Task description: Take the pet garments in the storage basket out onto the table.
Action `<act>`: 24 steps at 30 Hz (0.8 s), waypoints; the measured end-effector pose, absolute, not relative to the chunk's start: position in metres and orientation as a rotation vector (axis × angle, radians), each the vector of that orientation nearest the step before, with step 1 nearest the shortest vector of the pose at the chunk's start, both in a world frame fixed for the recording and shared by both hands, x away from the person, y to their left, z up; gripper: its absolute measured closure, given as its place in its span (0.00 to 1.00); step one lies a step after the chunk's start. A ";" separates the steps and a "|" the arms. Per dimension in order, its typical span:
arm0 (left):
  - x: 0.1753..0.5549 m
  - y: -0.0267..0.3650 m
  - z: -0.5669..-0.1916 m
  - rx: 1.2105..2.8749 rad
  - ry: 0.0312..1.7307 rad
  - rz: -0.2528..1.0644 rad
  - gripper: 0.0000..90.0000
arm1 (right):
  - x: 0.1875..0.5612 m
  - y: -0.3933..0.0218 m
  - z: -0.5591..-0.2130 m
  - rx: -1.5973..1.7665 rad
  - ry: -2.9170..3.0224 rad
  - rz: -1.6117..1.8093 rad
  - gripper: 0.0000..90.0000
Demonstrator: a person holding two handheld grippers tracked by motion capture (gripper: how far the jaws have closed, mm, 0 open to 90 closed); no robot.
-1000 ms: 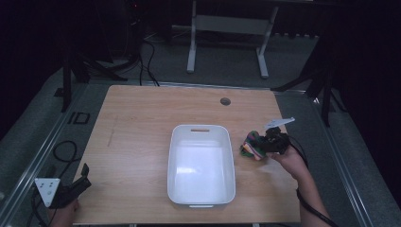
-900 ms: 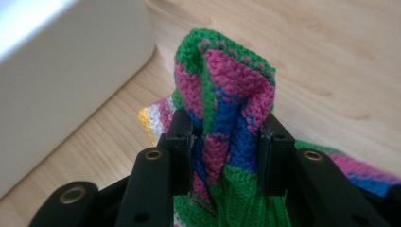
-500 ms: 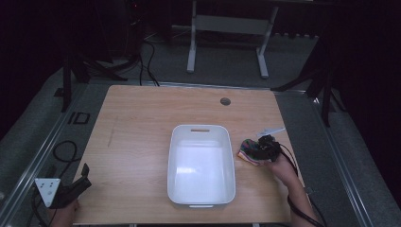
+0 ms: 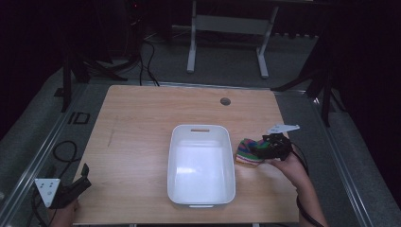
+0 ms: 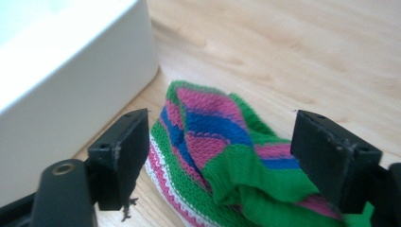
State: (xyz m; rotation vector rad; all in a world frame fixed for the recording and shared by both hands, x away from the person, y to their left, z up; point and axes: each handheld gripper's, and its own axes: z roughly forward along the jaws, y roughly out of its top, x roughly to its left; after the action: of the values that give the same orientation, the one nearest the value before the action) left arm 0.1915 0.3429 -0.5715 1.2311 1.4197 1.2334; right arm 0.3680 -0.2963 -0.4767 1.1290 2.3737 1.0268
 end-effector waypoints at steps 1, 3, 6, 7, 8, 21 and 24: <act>0.192 0.343 -0.571 1.231 1.420 1.233 0.01 | 0.365 -0.300 -0.474 1.122 2.370 1.046 0.14; 0.191 0.343 -0.571 1.231 1.420 1.234 0.01 | 0.358 -0.306 -0.473 1.086 2.359 1.057 0.12; 0.191 0.343 -0.571 1.231 1.420 1.235 0.01 | 0.351 -0.317 -0.474 1.104 2.330 1.064 0.12; 0.191 0.343 -0.571 1.231 1.420 1.235 0.01 | 0.349 -0.321 -0.476 1.114 2.313 1.071 0.12; 0.191 0.343 -0.571 1.231 1.420 1.235 0.01 | 0.346 -0.326 -0.478 1.123 2.292 1.080 0.12; 0.192 0.343 -0.571 1.232 1.422 1.236 0.02 | 0.311 -0.375 -0.515 1.221 2.041 1.208 0.12; 0.192 0.343 -0.571 1.232 1.423 1.237 0.01 | 0.300 -0.382 -0.521 1.231 1.988 1.224 0.12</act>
State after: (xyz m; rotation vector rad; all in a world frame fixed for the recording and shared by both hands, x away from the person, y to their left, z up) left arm 0.1916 0.3427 -0.5714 1.2318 1.4226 1.2368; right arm 0.2998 -0.3821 -0.5213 1.2311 1.9885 1.2243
